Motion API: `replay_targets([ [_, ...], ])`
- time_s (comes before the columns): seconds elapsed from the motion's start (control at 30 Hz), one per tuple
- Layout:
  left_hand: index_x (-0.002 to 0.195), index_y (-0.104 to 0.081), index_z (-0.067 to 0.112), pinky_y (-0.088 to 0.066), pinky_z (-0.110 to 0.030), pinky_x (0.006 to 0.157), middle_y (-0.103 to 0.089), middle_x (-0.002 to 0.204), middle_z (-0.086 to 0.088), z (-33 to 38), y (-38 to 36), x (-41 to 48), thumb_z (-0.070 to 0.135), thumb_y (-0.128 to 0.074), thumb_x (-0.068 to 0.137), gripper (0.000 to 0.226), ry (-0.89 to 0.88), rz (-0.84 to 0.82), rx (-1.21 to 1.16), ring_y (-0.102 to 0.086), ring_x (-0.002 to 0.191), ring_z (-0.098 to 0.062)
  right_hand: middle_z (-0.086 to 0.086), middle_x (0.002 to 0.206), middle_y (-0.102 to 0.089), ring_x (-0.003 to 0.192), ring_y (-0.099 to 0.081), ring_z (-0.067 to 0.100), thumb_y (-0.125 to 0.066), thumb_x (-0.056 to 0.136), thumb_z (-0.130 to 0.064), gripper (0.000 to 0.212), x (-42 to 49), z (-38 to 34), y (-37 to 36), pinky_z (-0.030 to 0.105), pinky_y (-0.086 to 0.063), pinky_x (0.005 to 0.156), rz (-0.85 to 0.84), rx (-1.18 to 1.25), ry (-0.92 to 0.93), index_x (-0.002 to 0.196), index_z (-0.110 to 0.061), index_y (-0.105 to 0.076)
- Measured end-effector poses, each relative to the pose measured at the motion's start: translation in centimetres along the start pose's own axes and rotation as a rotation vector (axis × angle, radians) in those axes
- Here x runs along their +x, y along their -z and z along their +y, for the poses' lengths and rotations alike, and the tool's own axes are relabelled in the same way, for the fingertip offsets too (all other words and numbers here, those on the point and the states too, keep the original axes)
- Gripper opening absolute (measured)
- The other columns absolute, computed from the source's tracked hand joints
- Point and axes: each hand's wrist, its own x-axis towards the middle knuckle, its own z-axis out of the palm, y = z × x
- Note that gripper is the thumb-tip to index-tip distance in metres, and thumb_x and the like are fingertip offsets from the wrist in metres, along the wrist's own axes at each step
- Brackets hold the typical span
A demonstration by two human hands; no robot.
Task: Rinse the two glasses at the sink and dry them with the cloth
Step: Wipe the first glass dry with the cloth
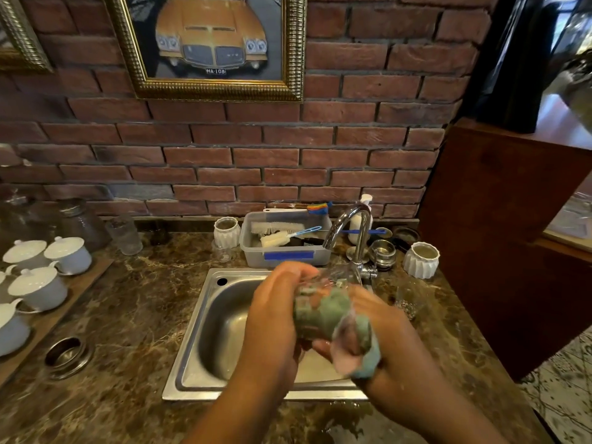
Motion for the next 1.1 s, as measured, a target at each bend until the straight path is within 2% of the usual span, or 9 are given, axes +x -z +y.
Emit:
replay_targets([
  [0.1, 0.088, -0.073, 0.010, -0.035, -0.019, 0.034, -0.070, 0.069, -0.007, 0.6, 0.4, 0.0, 0.029, -0.057, 0.095, 0.026, 0.285, -0.080, -0.075, -0.065, 0.051, -0.016, -0.020, 0.115, -0.066, 0.119, -0.054, -0.001, -0.079, 0.077, -0.034, 0.033, -0.3, 1.7, 0.7, 0.034, -0.041, 0.112, -0.067, -0.444, 0.237, 0.109, -0.034, -0.071],
  [0.27, 0.068, -0.069, 0.020, -0.038, -0.029, 0.053, -0.067, 0.063, -0.008, -0.9, -0.7, -0.5, 0.022, -0.053, 0.095, 0.031, 0.081, 0.066, 0.005, -0.066, 0.054, -0.018, -0.058, 0.100, -0.051, 0.105, -0.044, -0.034, -0.074, 0.081, -0.048, 0.035, -1.1, 1.7, -0.6, -0.002, -0.033, 0.100, 0.082, -0.097, 0.008, 0.110, -0.030, -0.066],
  [0.33, 0.071, -0.072, 0.019, -0.044, -0.027, 0.054, -0.070, 0.069, -0.010, -1.1, -0.8, -0.6, 0.023, -0.053, 0.096, 0.032, -0.145, 0.087, 0.078, -0.068, 0.061, -0.017, -0.042, 0.091, -0.067, 0.093, -0.061, -0.021, -0.077, 0.084, -0.022, 0.017, -1.3, 1.6, -0.5, 0.009, -0.051, 0.084, 0.016, 0.133, -0.084, 0.099, -0.027, -0.070],
  [0.47, 0.087, -0.073, 0.017, -0.057, -0.035, 0.061, -0.071, 0.083, 0.002, -2.5, 0.5, 0.1, 0.034, -0.047, 0.092, 0.031, -0.677, 0.029, 0.403, -0.069, 0.078, -0.016, 0.004, 0.116, -0.074, 0.111, -0.068, 0.020, -0.080, 0.074, -0.031, 0.040, -1.1, 1.2, 0.7, 0.039, -0.054, 0.098, -0.082, 0.654, -0.225, 0.111, -0.018, -0.074],
  [0.6, 0.093, -0.073, 0.002, -0.053, -0.031, 0.071, -0.070, 0.090, -0.006, -2.5, 1.8, 0.8, 0.020, -0.047, 0.092, 0.031, -1.113, -0.157, 0.773, -0.065, 0.084, -0.016, 0.027, 0.125, -0.065, 0.111, -0.066, 0.040, -0.096, 0.055, -0.015, 0.076, -1.0, 1.9, 0.4, 0.054, -0.054, 0.090, -0.109, 1.306, -0.461, 0.123, -0.005, -0.065],
  [0.73, 0.096, -0.070, 0.012, -0.053, -0.024, 0.074, -0.067, 0.092, 0.002, -2.4, 1.5, 0.5, 0.028, -0.044, 0.094, 0.030, -0.823, -0.087, 0.567, -0.065, 0.088, -0.014, 0.016, 0.112, -0.073, 0.107, -0.069, 0.033, -0.079, 0.076, -0.017, 0.032, -0.6, 1.0, 0.8, 0.049, -0.057, 0.092, -0.072, 0.985, -0.316, 0.108, -0.016, -0.073],
  [0.87, 0.085, -0.070, 0.017, -0.054, -0.026, 0.052, -0.071, 0.081, 0.000, -1.2, -0.2, 0.0, 0.025, -0.050, 0.098, 0.026, -0.142, 0.027, -0.033, -0.071, 0.074, -0.015, -0.034, 0.105, -0.070, 0.106, -0.063, -0.012, -0.073, 0.084, -0.030, 0.029, 0.2, 0.6, 0.6, 0.008, -0.048, 0.089, -0.061, 0.232, -0.011, 0.111, -0.036, -0.067],
  [0.97, 0.083, -0.073, 0.015, -0.039, -0.020, 0.041, -0.072, 0.070, -0.003, -0.1, -0.4, 0.2, 0.030, -0.056, 0.096, 0.026, 0.232, 0.057, -0.138, -0.067, 0.056, -0.014, -0.022, 0.122, -0.064, 0.120, -0.058, 0.004, -0.071, 0.082, -0.025, 0.040, 0.2, 2.7, 0.6, 0.022, -0.049, 0.099, -0.084, -0.217, 0.219, 0.122, -0.027, -0.067],
  [1.1, 0.085, -0.070, 0.017, -0.043, -0.021, 0.038, -0.071, 0.070, -0.003, -0.3, -0.7, -0.3, 0.027, -0.054, 0.098, 0.023, 0.127, 0.077, -0.055, -0.070, 0.058, -0.013, -0.037, 0.101, -0.061, 0.118, -0.060, -0.003, -0.062, 0.083, -0.060, 0.034, 0.1, 2.4, -0.6, -0.004, -0.038, 0.090, -0.003, -0.139, 0.070, 0.114, -0.069, -0.053],
])
